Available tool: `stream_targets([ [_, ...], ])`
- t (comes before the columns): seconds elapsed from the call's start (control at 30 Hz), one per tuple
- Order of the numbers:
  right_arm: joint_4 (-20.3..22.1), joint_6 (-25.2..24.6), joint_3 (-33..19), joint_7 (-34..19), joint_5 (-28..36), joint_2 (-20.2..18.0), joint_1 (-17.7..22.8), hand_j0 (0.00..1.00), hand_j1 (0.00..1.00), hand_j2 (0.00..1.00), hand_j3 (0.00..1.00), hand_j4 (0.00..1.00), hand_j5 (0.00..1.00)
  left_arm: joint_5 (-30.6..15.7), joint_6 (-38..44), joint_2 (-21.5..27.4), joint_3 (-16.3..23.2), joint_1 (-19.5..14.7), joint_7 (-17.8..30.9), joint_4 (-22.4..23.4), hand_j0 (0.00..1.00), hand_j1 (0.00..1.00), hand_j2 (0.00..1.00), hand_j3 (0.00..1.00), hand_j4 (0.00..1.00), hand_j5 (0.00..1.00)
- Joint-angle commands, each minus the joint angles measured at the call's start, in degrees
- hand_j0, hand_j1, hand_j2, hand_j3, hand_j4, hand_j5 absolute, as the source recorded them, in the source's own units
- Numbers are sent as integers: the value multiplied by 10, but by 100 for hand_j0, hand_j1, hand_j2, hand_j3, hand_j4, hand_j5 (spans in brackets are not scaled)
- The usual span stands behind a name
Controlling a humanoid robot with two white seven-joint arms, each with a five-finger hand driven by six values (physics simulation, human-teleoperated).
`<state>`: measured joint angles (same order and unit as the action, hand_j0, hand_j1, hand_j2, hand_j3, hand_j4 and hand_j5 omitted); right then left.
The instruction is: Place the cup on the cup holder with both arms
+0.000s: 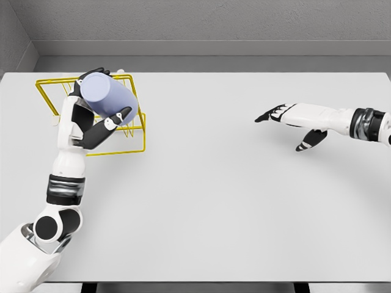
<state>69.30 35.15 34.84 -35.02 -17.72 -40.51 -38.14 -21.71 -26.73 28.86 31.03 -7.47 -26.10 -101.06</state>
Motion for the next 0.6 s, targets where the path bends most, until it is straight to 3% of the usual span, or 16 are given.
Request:
stream_targets([
  [0.0,0,-2,0,0,4,0,0,100,100,100,100,100,100,-2,0,2,-1,0,0,0,62,62,62,62,62,62],
  [0.43,0,-2,0,0,4,0,0,100,100,100,100,100,100,-6,1,7,-2,0,-1,0,62,62,62,62,62,62],
  [0.5,0,-2,0,0,4,0,0,100,100,100,100,100,100,-6,1,7,-1,0,-1,0,73,73,73,73,73,73],
  [0.57,0,-2,0,0,4,1,0,100,100,100,100,100,100,-5,2,7,-2,0,-2,0,99,99,99,99,99,99],
])
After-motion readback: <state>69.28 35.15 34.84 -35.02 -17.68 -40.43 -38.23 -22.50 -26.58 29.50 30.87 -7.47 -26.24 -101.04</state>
